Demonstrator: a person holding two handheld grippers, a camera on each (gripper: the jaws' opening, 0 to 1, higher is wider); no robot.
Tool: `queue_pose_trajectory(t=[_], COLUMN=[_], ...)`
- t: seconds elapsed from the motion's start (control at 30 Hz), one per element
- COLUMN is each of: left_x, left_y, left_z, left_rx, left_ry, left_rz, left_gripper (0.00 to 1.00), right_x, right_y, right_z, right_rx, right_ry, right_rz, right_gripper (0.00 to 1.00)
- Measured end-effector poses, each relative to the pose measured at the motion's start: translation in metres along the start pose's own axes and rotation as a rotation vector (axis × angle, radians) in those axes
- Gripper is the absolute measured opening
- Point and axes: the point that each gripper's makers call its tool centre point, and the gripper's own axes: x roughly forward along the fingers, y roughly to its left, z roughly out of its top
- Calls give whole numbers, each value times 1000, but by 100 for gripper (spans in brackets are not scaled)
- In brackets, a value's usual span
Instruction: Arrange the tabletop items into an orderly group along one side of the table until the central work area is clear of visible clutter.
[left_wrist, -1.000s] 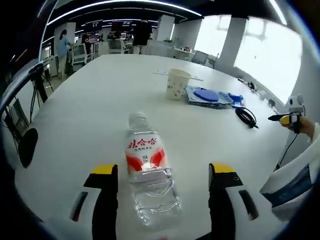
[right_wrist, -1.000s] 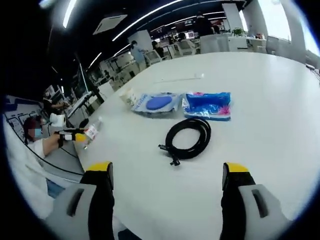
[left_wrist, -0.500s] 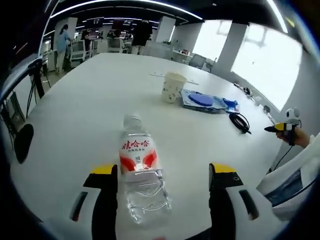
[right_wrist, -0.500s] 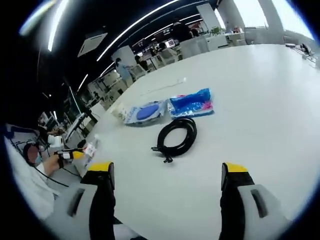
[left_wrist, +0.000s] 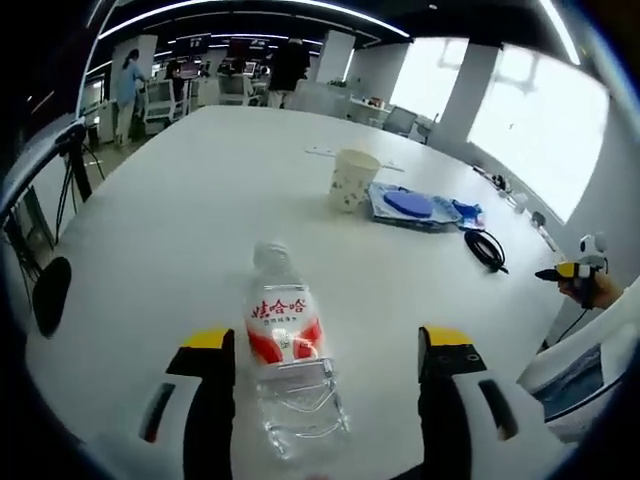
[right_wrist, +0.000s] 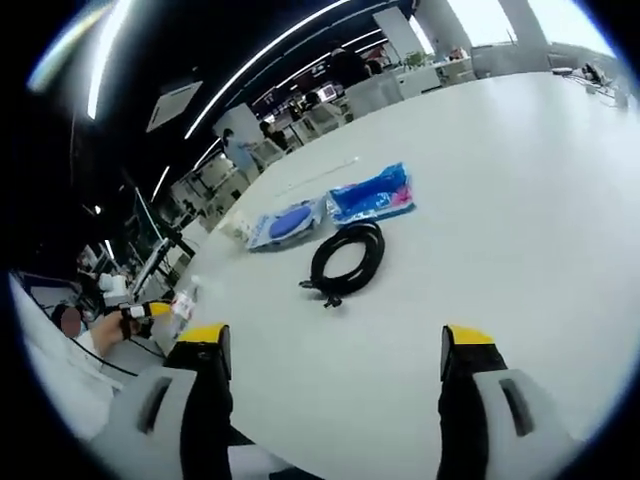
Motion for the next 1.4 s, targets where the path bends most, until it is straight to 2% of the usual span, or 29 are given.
queue_pose_trajectory(t=[0.13,0.3,0.43,0.5,0.63,0.7,0.77,0.83,0.87,0.97,1.1,1.17,1.4], left_x=[10,28,43,47,57,67,71,74,76,81,86,85,86], left_y=[10,21,28,22,37,54,57,57,48,41,47,42,46], left_z=[13,23,17,14,15,18,18,19,18,15,15,14,18], left_rx=[-20,-12,-55,-78,-81,-82,-86,-85,-85,-79,-64,-68,-107], left_ry=[-9,15,71,89,112,128,143,142,143,158,160,155,139], left_rz=[7,32,38,34,72,82,94,103,106,112,125,134,167], left_gripper=[76,73,66,65,63,61,59,56,54,49,44,44,35], right_x=[-4,-7,-6,-7,-9,-8,-8,-8,-9,-10,-11,-12,-9], right_y=[-2,-4,-7,-5,-1,-2,-4,-3,-2,-2,-2,-1,-2], right_z=[-5,-9,-17,-19,-19,-19,-21,-20,-19,-17,-18,-19,-22], right_rx=[15,34,31,46,61,69,77,87,94,103,111,115,139], right_ry=[-5,-10,1,-4,-22,-27,-26,-37,-47,-63,-65,-66,-65], right_rz=[0,-4,-32,-30,-24,-25,-24,-22,-21,-23,-25,-26,-23], right_gripper=[82,81,78,78,77,76,75,75,75,74,74,73,71])
